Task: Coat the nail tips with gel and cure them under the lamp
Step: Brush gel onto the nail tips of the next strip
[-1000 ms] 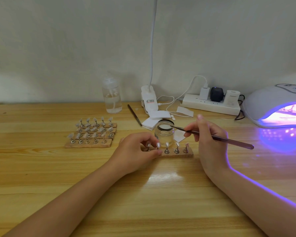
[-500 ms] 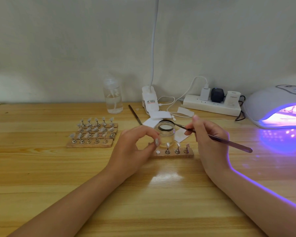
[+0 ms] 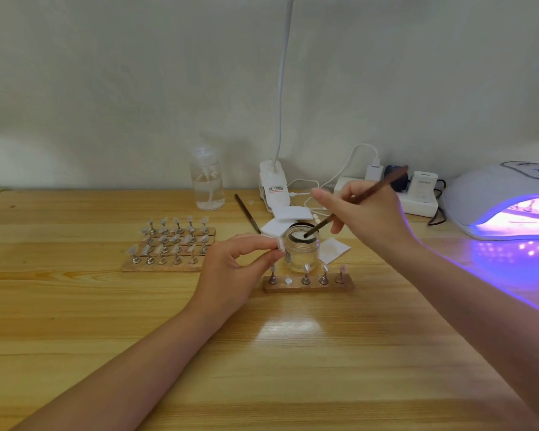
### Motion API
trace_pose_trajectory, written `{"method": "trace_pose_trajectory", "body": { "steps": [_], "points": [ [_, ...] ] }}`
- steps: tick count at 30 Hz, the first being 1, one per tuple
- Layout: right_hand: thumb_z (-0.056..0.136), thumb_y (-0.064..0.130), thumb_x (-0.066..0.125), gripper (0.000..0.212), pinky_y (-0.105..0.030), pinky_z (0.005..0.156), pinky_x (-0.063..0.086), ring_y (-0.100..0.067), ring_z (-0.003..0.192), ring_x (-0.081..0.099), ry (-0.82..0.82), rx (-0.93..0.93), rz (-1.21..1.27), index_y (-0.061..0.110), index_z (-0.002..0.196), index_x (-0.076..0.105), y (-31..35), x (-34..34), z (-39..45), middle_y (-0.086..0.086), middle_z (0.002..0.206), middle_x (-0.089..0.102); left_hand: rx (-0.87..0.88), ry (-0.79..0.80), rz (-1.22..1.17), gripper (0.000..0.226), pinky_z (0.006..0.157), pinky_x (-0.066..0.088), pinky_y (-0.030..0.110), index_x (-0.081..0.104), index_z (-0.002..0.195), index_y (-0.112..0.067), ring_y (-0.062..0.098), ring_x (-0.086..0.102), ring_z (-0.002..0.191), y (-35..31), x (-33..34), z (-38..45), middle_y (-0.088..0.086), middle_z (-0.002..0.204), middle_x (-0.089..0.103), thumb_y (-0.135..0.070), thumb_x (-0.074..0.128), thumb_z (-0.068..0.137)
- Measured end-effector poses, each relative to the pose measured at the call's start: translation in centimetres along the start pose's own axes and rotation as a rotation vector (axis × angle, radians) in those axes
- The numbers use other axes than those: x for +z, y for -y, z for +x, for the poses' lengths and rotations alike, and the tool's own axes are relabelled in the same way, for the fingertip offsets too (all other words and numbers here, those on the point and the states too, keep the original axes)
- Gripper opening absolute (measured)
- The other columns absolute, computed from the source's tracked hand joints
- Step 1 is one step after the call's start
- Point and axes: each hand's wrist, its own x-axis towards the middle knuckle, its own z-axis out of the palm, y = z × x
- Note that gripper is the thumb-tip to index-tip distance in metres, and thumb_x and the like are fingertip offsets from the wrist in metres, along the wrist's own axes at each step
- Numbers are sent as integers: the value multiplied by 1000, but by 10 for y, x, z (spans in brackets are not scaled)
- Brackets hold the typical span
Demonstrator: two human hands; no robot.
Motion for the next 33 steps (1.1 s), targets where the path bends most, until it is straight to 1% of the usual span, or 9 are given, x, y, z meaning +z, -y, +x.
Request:
{"method": "trace_pose_trajectory", "body": {
  "steps": [3,5,9,12,14,20,25,28,33],
  "points": [
    [72,47,71,41,-27,59,45,3,49,53,79,-23,-163,19,47,54,3,9,9,11,44,57,36,16,5,20,77,46,12,71,87,-15,1,65,80,-1,0,0,-7,82,70,-2,71,72],
    [71,49,71,38,-30,62,48,-1,65,59,144,-26,-280,19,52,58,4,15,13,10,59,64,48,17,0,21,77,46,11,70,85,-19,-1,64,79,-1,0,0,-10,81,69,-3,71,71],
    [73,51,69,39,-25,59,44,-11,73,59,223,-47,-443,22,52,54,6,24,15,6,66,62,65,25,1,20,77,45,11,70,84,-23,-1,64,79,-2,0,0,-13,80,69,-7,70,71],
    [74,49,69,42,-34,67,50,-14,72,63,164,-61,-379,11,58,63,7,21,19,-3,67,67,58,24,-11,19,77,44,10,70,83,-24,-2,63,79,-2,0,-1,-14,79,68,-9,70,71],
    [74,49,69,45,-31,63,49,-13,64,62,94,-52,-315,7,57,63,9,15,23,-6,58,64,56,22,-9,20,77,43,9,70,84,-23,-1,64,80,-2,0,-1,-14,80,68,-7,71,71],
    [75,45,69,49,-27,59,42,-7,50,51,39,64,-170,13,43,50,3,-4,26,8,38,48,46,26,-5,17,77,43,9,70,81,-24,-2,63,80,-1,0,-1,-14,77,68,-10,71,71],
    [77,46,67,53,-22,54,35,-3,50,50,5,106,-140,16,39,47,-3,-9,27,10,33,47,45,25,-11,14,77,44,10,69,80,-28,-1,63,80,-3,0,-1,-16,76,68,-19,68,69],
    [79,45,66,53,-21,54,34,2,44,49,20,113,-129,16,39,47,-4,-12,28,11,33,46,51,27,0,16,77,44,11,69,81,-27,-1,63,78,-3,0,-1,-16,76,67,-16,69,70],
    [80,41,67,51,-23,58,37,-6,57,51,12,102,-98,15,40,49,-5,-17,28,11,34,48,48,25,14,19,77,44,10,70,84,-21,-3,63,78,-2,0,-1,-16,75,67,-7,71,72]
  ]
}}
